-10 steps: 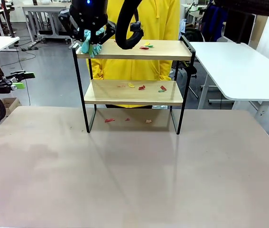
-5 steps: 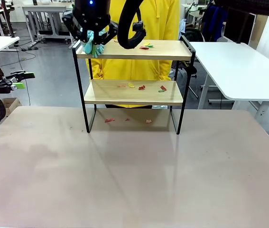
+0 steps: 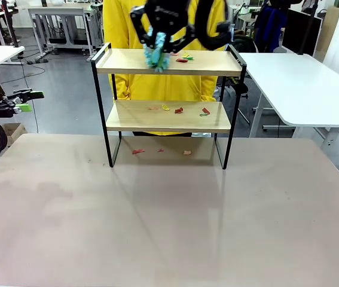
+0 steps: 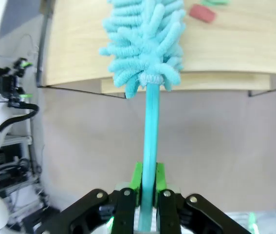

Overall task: Clean the shelf.
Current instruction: Clean the specific section of the Shelf indicated by the human with the Duster.

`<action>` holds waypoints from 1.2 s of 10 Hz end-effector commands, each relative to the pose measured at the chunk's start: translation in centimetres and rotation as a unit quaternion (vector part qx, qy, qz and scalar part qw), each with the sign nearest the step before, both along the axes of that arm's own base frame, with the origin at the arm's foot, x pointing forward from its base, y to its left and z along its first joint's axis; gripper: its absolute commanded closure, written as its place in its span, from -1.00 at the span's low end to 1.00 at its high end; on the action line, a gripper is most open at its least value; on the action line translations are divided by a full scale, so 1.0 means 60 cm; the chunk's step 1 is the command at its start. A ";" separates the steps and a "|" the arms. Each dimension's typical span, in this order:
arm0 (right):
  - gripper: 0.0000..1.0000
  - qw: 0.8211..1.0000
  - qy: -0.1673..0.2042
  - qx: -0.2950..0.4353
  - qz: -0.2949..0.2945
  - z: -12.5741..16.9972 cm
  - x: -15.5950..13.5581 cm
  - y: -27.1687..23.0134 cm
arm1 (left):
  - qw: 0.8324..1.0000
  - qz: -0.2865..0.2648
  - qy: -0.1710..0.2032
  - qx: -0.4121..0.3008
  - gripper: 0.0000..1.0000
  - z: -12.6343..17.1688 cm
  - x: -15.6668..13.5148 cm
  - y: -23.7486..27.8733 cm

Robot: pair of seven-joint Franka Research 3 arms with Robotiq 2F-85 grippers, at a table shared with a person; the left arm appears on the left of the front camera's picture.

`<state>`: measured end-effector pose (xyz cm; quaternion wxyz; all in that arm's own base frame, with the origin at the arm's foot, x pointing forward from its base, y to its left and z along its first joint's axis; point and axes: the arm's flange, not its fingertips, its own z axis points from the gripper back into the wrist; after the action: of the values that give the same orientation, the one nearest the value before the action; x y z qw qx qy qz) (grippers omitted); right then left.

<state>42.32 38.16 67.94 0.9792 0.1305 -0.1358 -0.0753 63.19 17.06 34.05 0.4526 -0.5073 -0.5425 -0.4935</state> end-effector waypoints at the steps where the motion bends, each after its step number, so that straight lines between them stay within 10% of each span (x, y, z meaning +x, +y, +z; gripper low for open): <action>1: 0.74 1.000 0.015 -0.006 -0.013 -0.023 -0.038 -0.081 | 1.000 0.003 -0.001 0.002 -1.00 0.005 -0.002 0.000; 6: 0.74 0.998 0.021 -0.033 -0.049 -0.024 -0.082 -0.237 | 1.000 0.003 -0.001 0.002 -1.00 0.005 -0.002 0.000; 9: 0.74 0.998 -0.053 -0.039 0.004 -0.011 -0.095 -0.252 | 1.000 0.003 -0.001 0.002 -1.00 0.005 -0.002 0.000; 12: 0.74 0.998 -0.024 -0.049 -0.028 0.002 -0.093 -0.243 | 1.000 0.003 -0.001 0.002 -1.00 0.005 -0.002 0.000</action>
<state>36.74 23.90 67.89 0.9780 0.0817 -0.1740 -0.0814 63.22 17.05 34.07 0.4524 -0.5071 -0.5425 -0.4939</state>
